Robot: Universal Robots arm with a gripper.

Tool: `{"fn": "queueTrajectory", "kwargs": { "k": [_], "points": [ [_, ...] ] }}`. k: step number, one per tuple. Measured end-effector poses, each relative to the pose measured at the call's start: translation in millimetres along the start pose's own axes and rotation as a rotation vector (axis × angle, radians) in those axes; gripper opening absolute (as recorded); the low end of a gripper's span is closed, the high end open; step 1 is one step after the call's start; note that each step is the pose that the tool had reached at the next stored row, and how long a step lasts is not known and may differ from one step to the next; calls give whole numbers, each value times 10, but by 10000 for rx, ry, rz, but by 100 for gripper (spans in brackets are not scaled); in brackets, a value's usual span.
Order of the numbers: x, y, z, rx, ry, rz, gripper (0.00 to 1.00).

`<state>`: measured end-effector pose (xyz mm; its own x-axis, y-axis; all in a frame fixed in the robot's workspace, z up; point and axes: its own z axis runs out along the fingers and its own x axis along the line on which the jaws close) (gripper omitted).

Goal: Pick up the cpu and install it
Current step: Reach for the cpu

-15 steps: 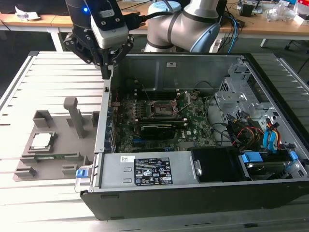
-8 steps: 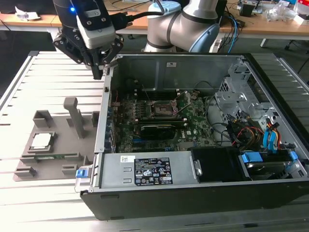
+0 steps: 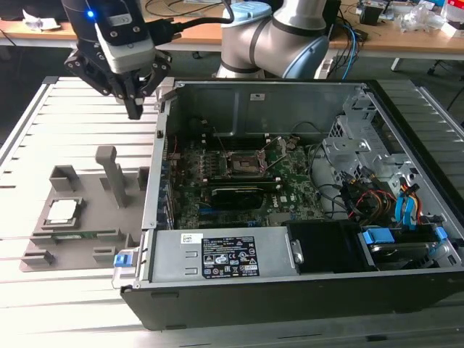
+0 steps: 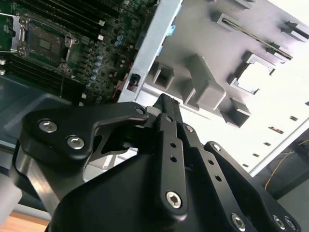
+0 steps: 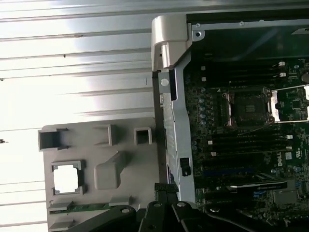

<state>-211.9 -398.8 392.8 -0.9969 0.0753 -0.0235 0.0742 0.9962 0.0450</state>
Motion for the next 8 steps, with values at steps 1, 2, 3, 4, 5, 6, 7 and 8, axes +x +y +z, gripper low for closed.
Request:
{"fn": "queueTrajectory", "kwargs": {
  "k": [1, 2, 3, 4, 5, 6, 7, 8],
  "points": [
    [43, -3, 0, -1, -1, 0, 11],
    [68, -5, -1, 0, -1, 0, 11],
    [90, -7, -2, 0, 0, 0, 11],
    [103, -8, -2, 0, 0, 0, 11],
    [125, -9, -2, 0, 0, 0, 11],
    [144, -11, -3, 0, -1, 0, 11],
    [160, -12, -3, 0, 0, -1, 11],
    [189, -14, -3, -1, -1, 0, 11]
  ]
}}
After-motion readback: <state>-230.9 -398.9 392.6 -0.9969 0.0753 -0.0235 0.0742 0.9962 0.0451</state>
